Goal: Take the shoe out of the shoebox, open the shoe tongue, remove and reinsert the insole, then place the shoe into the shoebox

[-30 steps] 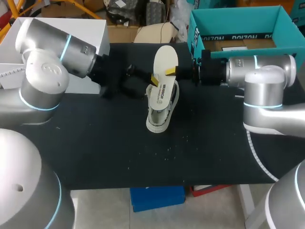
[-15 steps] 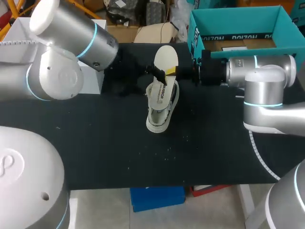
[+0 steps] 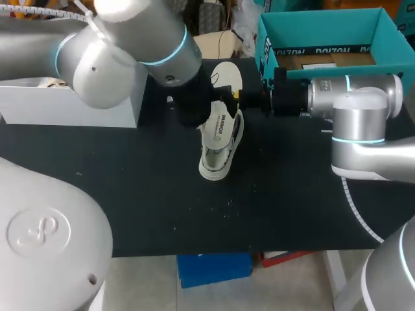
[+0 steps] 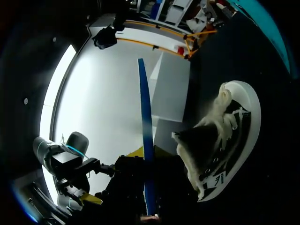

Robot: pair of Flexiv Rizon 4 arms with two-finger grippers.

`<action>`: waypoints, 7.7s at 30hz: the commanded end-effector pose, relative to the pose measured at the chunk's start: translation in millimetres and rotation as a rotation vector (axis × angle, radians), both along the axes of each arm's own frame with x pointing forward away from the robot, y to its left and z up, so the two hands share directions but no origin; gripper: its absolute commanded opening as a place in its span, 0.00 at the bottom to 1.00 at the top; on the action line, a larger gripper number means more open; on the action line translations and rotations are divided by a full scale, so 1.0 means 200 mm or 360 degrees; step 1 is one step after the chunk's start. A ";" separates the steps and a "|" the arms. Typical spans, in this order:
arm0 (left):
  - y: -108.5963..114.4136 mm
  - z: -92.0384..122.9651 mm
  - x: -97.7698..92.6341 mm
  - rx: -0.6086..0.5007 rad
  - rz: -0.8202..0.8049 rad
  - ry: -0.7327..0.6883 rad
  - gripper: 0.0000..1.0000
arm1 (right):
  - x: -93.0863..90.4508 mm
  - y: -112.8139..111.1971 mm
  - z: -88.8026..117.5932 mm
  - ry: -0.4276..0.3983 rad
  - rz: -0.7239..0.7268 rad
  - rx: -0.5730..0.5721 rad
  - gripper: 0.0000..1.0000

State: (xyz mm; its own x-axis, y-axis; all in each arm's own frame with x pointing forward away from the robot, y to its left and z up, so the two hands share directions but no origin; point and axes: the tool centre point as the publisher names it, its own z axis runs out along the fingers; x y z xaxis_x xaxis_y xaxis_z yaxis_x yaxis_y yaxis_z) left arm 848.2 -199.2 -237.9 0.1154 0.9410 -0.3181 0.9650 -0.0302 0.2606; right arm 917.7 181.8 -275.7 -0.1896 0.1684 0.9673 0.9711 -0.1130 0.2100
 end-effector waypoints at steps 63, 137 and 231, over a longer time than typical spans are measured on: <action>-0.12 0.20 0.86 0.0325 -0.0091 -0.0126 1.00 | 0.00 0.01 0.00 -0.0001 -0.0005 -0.0001 0.00; 0.20 -0.03 0.04 -0.1926 -0.0286 0.0198 1.00 | 0.00 0.01 0.00 -0.0001 -0.0005 -0.0001 0.00; -0.09 -0.19 0.31 -0.1880 -0.0639 -0.0010 0.00 | 0.00 0.01 0.00 -0.0001 -0.0005 -0.0001 0.00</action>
State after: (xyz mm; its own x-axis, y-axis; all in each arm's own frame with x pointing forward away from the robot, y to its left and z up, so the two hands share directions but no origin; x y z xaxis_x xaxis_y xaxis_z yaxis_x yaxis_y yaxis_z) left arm 908.3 -217.4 -276.5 0.3306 -0.0253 -0.9434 0.9414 -0.0619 0.3316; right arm 917.3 181.9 -275.5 -0.1896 0.1681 0.9674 0.9709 -0.1147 0.2103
